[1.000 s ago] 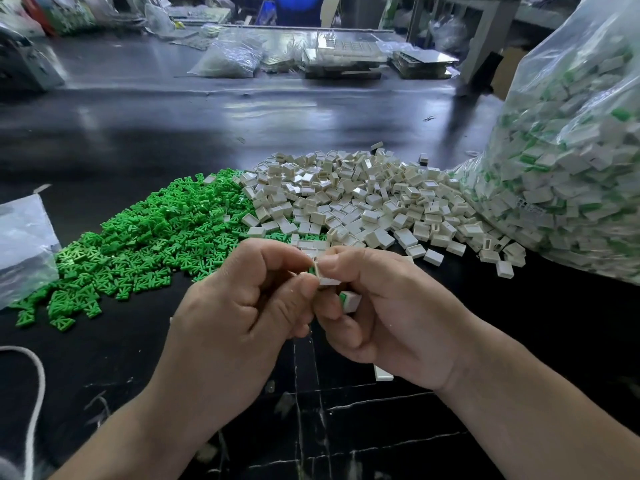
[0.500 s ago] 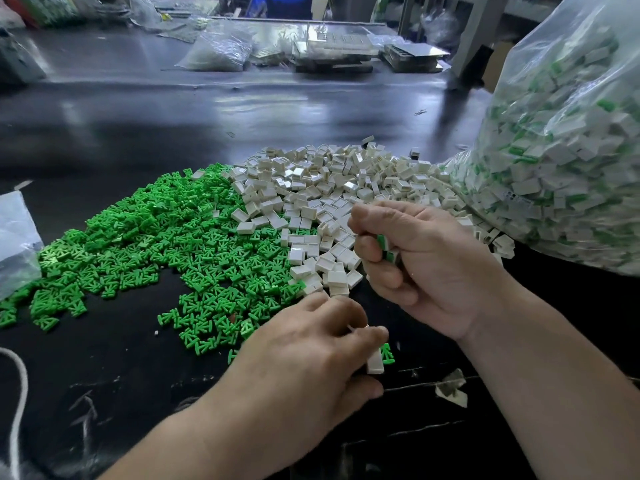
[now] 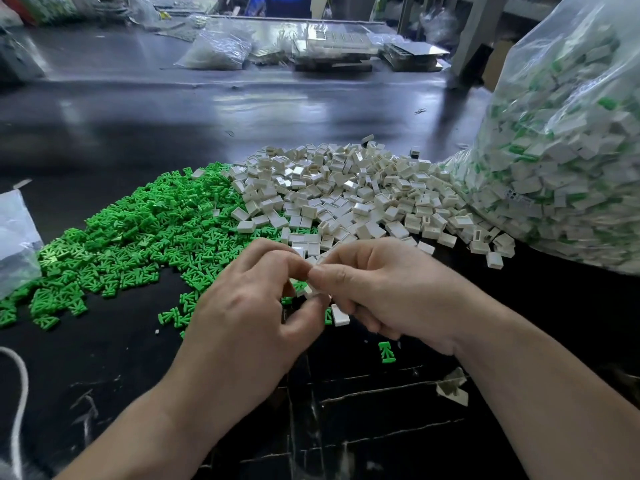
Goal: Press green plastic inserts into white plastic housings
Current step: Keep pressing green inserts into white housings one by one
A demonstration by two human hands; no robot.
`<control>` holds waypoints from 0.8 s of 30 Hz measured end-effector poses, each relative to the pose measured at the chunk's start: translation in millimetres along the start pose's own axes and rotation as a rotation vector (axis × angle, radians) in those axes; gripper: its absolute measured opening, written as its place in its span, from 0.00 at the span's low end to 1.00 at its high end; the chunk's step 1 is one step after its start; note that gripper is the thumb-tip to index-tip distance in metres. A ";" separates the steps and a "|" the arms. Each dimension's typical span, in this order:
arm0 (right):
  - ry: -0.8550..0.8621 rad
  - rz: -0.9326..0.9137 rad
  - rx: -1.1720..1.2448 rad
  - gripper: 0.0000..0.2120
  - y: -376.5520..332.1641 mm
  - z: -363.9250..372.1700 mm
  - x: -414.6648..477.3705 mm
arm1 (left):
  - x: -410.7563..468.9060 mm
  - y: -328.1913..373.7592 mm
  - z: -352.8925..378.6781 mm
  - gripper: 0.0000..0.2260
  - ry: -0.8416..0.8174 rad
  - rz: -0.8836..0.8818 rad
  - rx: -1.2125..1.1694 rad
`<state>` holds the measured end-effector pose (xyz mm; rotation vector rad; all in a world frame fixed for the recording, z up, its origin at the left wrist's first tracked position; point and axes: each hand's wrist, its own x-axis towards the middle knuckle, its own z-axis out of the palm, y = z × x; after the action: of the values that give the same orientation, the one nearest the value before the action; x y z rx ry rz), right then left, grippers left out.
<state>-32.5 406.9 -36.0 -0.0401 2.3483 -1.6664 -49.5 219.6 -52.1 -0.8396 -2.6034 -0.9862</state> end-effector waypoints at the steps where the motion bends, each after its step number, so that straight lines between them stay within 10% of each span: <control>1: -0.030 -0.002 0.010 0.15 -0.2 2.7 0.0 | -0.4 1.8 0.6 0.10 0.017 0.006 -0.010; 7: 0.103 -0.035 0.249 0.09 -2.9 -7.3 2.4 | -3.6 7.7 3.3 0.14 0.089 0.008 -0.082; 13: 0.303 -0.025 0.816 0.05 -2.1 -24.3 11.3 | -9.5 17.6 22.6 0.14 -0.234 0.503 0.190; 24: 0.184 -0.001 0.908 0.10 2.2 -16.4 15.1 | -7.3 17.5 20.8 0.06 -0.381 0.519 0.192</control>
<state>-50.5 420.3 -35.9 0.2896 1.4723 -2.6437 -33.6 240.9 -61.2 -1.6664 -2.4868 -0.4577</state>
